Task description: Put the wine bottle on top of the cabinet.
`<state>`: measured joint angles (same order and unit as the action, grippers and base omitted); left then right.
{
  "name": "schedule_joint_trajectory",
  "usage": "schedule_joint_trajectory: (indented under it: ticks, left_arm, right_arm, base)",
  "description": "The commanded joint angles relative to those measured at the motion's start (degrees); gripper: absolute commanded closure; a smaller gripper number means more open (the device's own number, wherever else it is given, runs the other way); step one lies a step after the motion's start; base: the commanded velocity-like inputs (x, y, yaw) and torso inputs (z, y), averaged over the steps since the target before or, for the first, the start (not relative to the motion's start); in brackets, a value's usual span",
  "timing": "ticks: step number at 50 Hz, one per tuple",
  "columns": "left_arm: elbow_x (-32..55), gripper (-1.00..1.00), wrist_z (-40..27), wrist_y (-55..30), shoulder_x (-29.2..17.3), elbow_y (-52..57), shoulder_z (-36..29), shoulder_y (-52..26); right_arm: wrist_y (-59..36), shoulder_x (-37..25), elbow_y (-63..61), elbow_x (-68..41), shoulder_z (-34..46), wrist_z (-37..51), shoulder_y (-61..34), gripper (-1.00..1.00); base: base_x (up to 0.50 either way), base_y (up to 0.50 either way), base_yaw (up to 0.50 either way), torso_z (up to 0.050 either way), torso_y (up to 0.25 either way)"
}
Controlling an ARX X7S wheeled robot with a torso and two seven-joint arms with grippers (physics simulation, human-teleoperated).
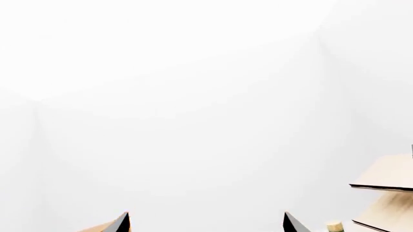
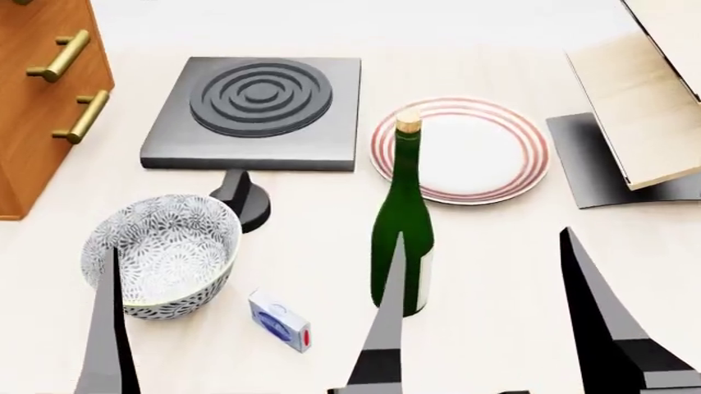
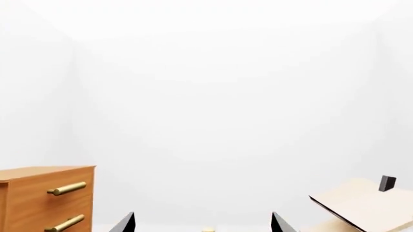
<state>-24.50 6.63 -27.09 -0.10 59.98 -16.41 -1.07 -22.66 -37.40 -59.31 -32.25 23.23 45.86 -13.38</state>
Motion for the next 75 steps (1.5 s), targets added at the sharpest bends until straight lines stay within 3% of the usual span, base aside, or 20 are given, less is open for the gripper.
schedule_joint_trajectory:
  ticks: [1,32,40,62,75]
  left_arm:
    - [-0.3,-1.00,0.2,0.5,0.1,0.0,-0.3,0.1]
    - [-0.6,-1.00,0.2,0.6,0.1,0.0,-0.6,-0.1]
    - [-0.6,-1.00,0.2,0.6,0.1,0.0,-0.6,-0.1]
    - [-0.8,-1.00,0.3,0.5,0.1,0.0,-0.8,-0.1]
    - [-0.7,-1.00,0.3,0.6,0.1,0.0,-0.6,-0.2]
  right_arm:
    - [2.0,-2.6,-0.5,-1.8,2.5,2.7,-1.8,-1.00]
    - [5.0,-7.5,0.0,-3.6,9.8,9.6,-7.4,-1.00]
    - [1.0,-8.2,0.2,-3.4,11.7,11.0,-9.1,-1.00]
    - [3.8,-9.2,0.5,-3.6,13.9,11.4,-10.3,-1.00]
    - [4.8,-9.8,0.4,-3.1,15.2,11.8,-10.8,-1.00]
  base:
    - [0.50,0.00,0.00,0.000,0.000]
    - [0.50,0.00,0.00,0.000,0.000]
    - [0.00,0.07,0.00,0.000,0.000]
    - [0.00,0.50,0.00,0.000,0.000]
    - [0.00,0.00,0.00,0.000,0.000]
